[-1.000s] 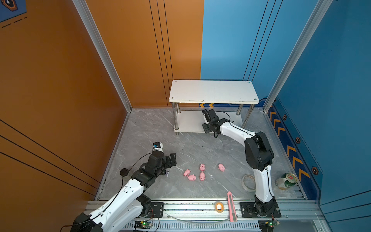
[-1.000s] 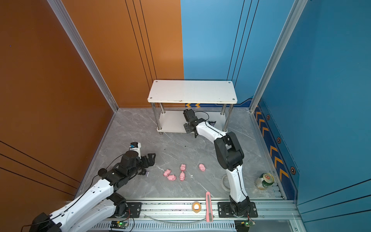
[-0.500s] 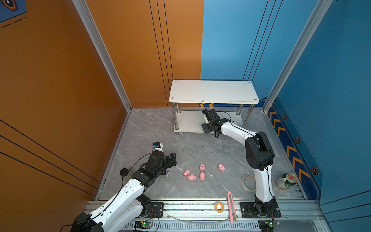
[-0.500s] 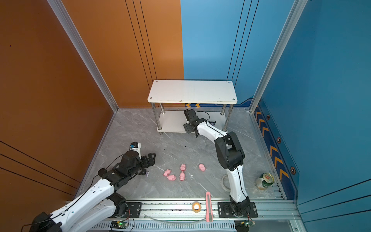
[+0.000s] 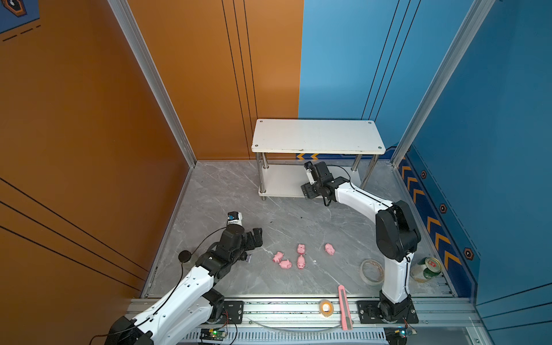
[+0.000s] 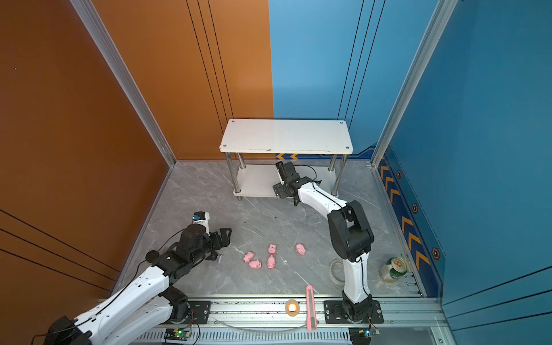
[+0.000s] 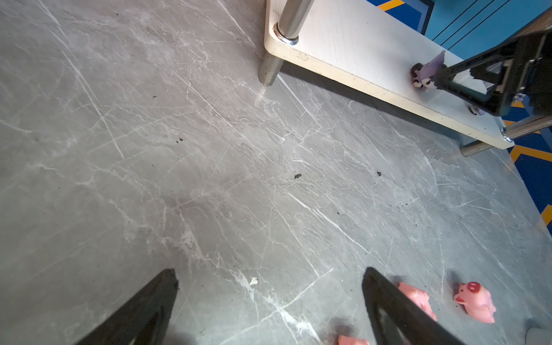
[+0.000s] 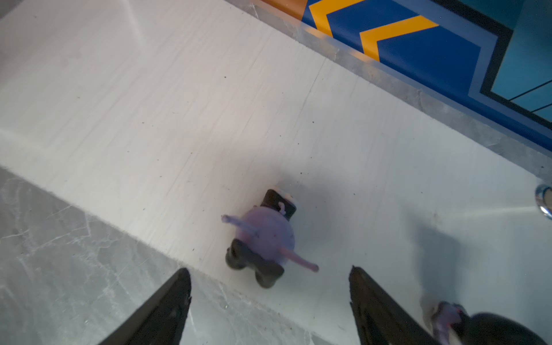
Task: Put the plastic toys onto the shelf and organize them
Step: 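Open the right gripper and draw it back out from under the shelf, then reach the right gripper across to the black Kuromi figurine on the table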
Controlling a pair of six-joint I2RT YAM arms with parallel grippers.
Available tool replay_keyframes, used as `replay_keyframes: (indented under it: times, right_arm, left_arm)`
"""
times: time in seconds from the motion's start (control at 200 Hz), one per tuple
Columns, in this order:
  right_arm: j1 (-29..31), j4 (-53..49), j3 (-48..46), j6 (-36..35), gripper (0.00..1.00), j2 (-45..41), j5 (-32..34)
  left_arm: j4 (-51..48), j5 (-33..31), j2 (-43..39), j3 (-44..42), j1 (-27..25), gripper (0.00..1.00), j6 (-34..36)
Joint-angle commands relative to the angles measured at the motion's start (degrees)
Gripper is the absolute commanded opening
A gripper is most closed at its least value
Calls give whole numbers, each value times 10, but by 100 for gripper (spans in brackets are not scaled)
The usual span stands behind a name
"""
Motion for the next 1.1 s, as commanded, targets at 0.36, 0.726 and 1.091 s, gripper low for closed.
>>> replay_keyframes:
  times: [0.36,0.726,1.091]
  right_arm:
    - [98,12,-150,58,84,-127,-1]
    - [290,34,-177,66,14,-111,-116]
    - [359,71,-136,111,4,-34,-258]
  left_arm:
    - [-70,-9,-61,13,4,98,4]
    - [-226,-112,-121,26,33,75,-28]
    - [-299,-142,-158,80,142,77,-14]
